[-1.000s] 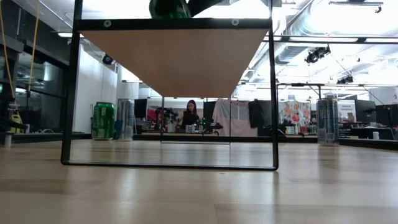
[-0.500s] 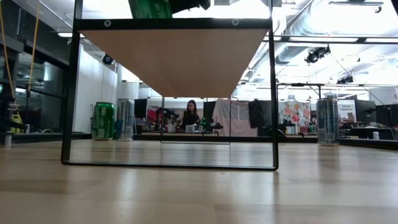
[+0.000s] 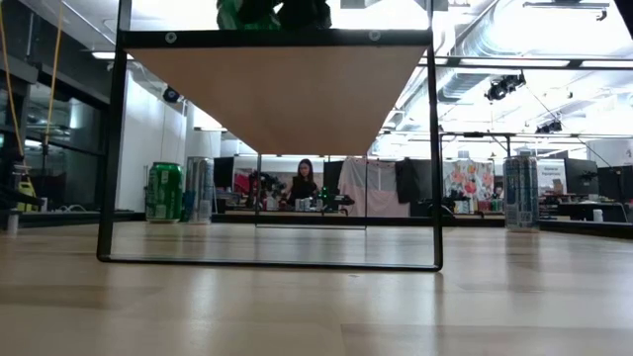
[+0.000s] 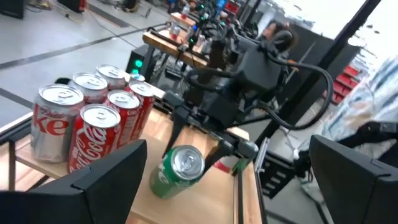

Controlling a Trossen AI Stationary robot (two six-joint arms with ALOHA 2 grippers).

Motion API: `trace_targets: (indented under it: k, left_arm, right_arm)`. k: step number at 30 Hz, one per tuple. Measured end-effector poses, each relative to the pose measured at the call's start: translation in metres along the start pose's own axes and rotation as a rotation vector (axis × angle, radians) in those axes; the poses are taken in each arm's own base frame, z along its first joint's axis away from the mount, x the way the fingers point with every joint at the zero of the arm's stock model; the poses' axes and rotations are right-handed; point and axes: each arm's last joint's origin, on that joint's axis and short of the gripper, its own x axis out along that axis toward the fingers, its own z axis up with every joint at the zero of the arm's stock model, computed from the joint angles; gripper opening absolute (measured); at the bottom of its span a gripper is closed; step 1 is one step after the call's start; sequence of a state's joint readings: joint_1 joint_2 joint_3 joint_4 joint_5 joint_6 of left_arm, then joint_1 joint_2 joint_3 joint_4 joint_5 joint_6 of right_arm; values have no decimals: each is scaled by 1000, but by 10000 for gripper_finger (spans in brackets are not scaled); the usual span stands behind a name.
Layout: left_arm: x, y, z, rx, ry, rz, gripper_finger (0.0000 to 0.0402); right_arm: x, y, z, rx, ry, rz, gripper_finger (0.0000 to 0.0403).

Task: Place canned beverage on shelf
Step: Put the bottom left green soda can on the shelf

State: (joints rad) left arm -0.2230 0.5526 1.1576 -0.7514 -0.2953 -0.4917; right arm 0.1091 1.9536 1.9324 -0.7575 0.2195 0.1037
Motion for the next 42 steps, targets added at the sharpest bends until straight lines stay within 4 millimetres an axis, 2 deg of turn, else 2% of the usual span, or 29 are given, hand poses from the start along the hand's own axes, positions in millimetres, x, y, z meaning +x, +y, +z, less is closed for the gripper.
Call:
trace_targets:
  k: [5, 9, 14, 16, 20, 23, 27, 31, 35, 42]
  left_arm:
    - [0, 1, 2, -7, -37, 39, 379]
    - [1, 1, 2, -12, -46, 58, 379]
    - [3, 1, 3, -24, -67, 105, 379]
    - [5, 2, 3, -23, -81, 141, 379]
    - [14, -2, 7, -25, -120, 169, 379]
    - [26, -7, 8, -8, -122, 171, 379]
    - [44, -12, 6, 4, -89, 194, 379]
    - [62, -15, 1, 12, -50, 214, 379]
    - [79, -20, -1, 19, -34, 217, 379]
    - [99, -25, -6, 31, 4, 214, 379]
  right_arm:
    - [-14, -2, -8, -51, 48, 20, 265]
    - [-37, -12, -36, 9, -13, 49, 265]
    - [-72, -30, -68, 179, -308, 111, 265]
    - [-80, -34, -77, 217, -414, 123, 265]
    - [-73, -36, -93, 228, -490, 147, 265]
    - [-66, -34, -94, 205, -508, 193, 265]
    - [-47, -30, -99, 132, -459, 220, 265]
    - [-40, -31, -97, 96, -473, 245, 265]
    - [-28, -31, -102, 83, -415, 284, 265]
    - [-27, -30, -104, 1, -410, 269, 265]
